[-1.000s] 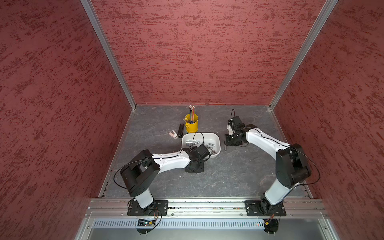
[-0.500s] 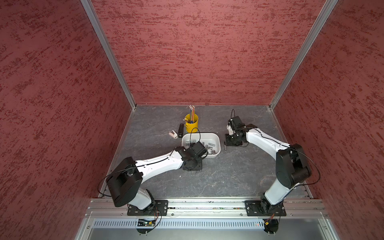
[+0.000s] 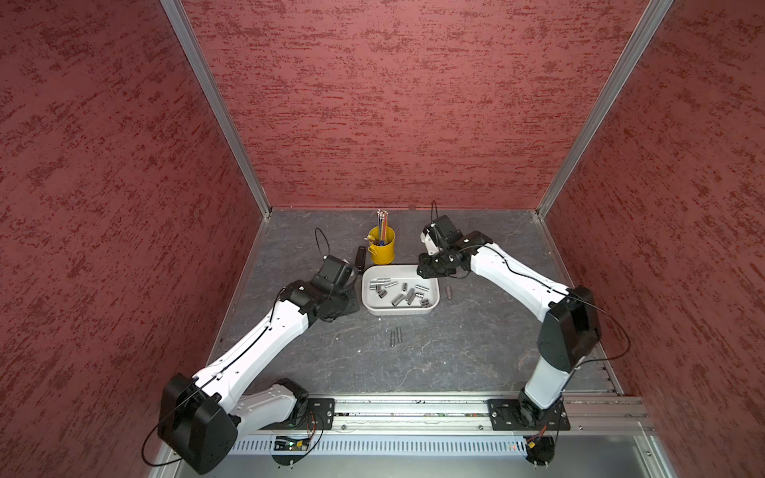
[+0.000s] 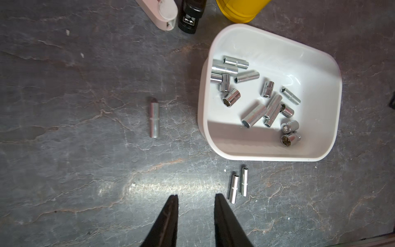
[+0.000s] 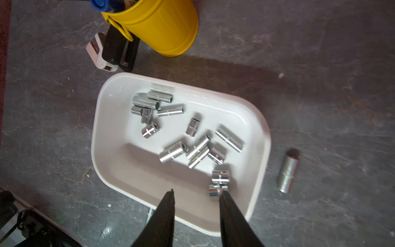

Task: Take out the socket from the storage box
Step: Place the socket head at the center of the board, then pick up the socket head from the storage box.

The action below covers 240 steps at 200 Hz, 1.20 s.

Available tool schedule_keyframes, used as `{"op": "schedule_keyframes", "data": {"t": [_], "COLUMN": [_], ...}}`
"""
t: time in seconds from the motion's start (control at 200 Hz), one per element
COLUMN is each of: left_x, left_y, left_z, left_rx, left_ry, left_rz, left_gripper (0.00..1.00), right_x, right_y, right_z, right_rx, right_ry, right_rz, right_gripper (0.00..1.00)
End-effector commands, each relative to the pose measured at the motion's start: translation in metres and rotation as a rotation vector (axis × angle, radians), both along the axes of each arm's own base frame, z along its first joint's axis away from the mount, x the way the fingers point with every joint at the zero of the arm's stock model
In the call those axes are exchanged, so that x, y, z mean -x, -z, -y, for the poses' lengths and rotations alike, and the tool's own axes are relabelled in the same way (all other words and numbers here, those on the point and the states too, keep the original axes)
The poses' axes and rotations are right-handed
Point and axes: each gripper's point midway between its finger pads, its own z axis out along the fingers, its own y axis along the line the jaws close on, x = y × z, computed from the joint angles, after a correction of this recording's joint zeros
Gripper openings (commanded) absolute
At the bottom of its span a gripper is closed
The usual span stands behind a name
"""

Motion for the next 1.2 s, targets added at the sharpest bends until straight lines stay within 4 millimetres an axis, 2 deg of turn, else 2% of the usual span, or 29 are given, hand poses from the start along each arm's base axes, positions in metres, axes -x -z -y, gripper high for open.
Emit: {"op": "schedule_keyframes", "data": {"t": [0.0,0.085,0.17,0.431,1.197], "left_x": [0.013,0.016,0.016,0.019,0.016], "left_y": [0.005,0.004,-0.003,-0.01,-0.002], "left_z": [-0.017,-0.023,-0.016,-0.01,-0.012], "left_rx": [-0.028,-0.023,0.014,0.043,0.025], "left_ry": [0.021,0.011,0.037,0.075,0.069], "left_rz": [-0.038,-0.025,-0.009,0.012,0.006], "left_gripper": [0.32,0.32,0.33,0.35,0.35], "right_x": [0.003,-0.002,-0.007,-0.016,-0.037], "right_y": [0.026,0.037,0.05,0.083,0.135], "right_z": [-0.015,-0.028,-0.034,-0.039,-0.037], "right_rx": [0.051,0.075,0.1,0.159,0.263], "right_ry": [0.014,0.016,0.026,0.059,0.111], "right_rz": [-0.087,-0.106,-0.124,-0.157,-0.17], "right_gripper": [0.38,0.38,0.38,0.38,0.33]}}
